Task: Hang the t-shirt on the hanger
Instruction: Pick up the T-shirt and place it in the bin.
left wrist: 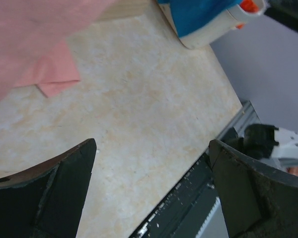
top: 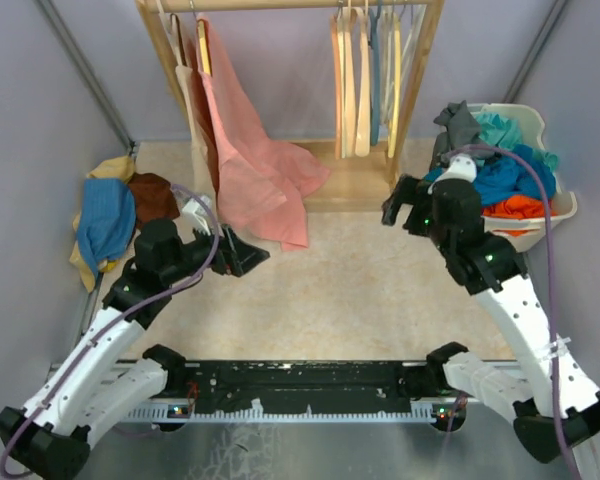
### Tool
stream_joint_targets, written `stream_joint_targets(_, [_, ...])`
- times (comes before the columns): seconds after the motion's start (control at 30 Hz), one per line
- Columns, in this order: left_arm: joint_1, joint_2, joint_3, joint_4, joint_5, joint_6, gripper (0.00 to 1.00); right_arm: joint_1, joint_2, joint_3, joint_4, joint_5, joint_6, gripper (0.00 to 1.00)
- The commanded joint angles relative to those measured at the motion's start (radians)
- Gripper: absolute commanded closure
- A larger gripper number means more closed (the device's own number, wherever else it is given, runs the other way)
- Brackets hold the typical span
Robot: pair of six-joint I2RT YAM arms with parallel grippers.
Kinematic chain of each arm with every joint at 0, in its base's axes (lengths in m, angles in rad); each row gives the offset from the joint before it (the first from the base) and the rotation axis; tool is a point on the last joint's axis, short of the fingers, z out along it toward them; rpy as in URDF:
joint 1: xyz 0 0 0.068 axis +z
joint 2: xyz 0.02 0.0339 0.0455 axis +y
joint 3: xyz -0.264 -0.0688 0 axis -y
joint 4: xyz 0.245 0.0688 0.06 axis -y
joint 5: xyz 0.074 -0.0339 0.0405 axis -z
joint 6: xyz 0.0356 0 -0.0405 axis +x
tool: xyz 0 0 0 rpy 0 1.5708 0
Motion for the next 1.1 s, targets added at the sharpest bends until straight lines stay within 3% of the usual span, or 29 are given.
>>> stream_joint_targets(0.0, [-0.170,-0.002,0.049,0.043,-0.096,-0.017,0.01,-0.250,0.040,0.089,-0.031,-0.162,-0.012,0.02])
stream_joint_targets(0.17, [-0.284,0.007,0.026,0.051,-0.143,-0.046,0.01,-0.462,0.086,0.145,-0.062,-0.230,-0.023,0.07])
stream_joint_targets(0.33, [-0.349,0.013,-0.013,0.074,-0.163,-0.056,0.01,-0.563,0.165,0.217,-0.073,-0.193,-0.029,0.24])
stream_joint_targets(0.43, [-0.369,0.017,-0.029,0.076,-0.168,-0.054,0.01,-0.595,0.229,0.260,-0.084,-0.128,-0.036,0.29])
stream_joint_targets(0.6, [-0.374,-0.011,-0.036,0.058,-0.190,-0.044,0.01,-0.666,0.317,0.280,-0.081,-0.122,-0.040,0.49])
stream_joint_targets(0.8, [-0.374,-0.001,-0.025,0.026,-0.196,-0.027,0.01,-0.792,0.403,0.305,-0.072,-0.179,-0.043,0.50])
stream_joint_targets(1.07, [-0.374,0.000,-0.045,0.043,-0.201,-0.016,0.01,-0.850,0.502,0.336,-0.055,-0.156,-0.049,0.46])
